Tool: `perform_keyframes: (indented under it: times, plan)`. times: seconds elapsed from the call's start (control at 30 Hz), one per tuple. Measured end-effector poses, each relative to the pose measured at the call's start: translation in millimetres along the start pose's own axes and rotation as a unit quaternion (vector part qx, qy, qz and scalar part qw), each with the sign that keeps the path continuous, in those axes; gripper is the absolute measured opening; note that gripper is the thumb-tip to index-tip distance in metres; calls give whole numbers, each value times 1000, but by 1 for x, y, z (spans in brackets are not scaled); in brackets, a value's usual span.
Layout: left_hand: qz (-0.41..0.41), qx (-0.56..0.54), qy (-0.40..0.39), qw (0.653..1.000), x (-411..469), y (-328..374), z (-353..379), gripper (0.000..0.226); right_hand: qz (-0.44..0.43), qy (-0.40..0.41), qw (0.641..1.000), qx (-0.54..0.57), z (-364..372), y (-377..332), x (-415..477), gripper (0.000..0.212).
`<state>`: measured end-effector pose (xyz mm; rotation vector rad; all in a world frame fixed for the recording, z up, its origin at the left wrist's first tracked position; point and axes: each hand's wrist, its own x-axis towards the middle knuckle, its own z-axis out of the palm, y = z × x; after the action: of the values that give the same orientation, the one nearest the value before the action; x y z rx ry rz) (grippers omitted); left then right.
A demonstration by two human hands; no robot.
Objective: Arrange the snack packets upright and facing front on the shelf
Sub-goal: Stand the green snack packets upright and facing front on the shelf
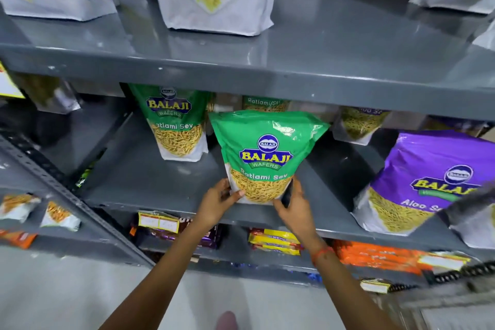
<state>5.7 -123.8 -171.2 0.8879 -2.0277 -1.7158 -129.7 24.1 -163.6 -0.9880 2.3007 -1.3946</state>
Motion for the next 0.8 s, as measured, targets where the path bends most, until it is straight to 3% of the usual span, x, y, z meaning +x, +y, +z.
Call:
perform_keyframes:
  times: [0.43, 0.53, 0.63, 0.7, 0.8]
  plan:
    - [3, 23, 1, 1000, -40, 12, 12, 19, -17, -17, 999, 22, -11, -3, -38, 54]
    - [6, 28, -5, 1000, -45, 14, 11, 30, -9, 54, 998, 18, -10, -11, -50, 63]
    - [47, 56, 27, 997, -52, 18, 3, 53, -106, 169, 980, -4, -5, -33, -65, 60]
    - [80, 96, 79, 989, -57, 24, -5, 66, -171, 176, 969, -14, 4, -53, -70, 58]
    - [141, 119, 109, 977, -60, 32, -26, 66, -235, 161, 958, -18, 31, -86, -67, 53]
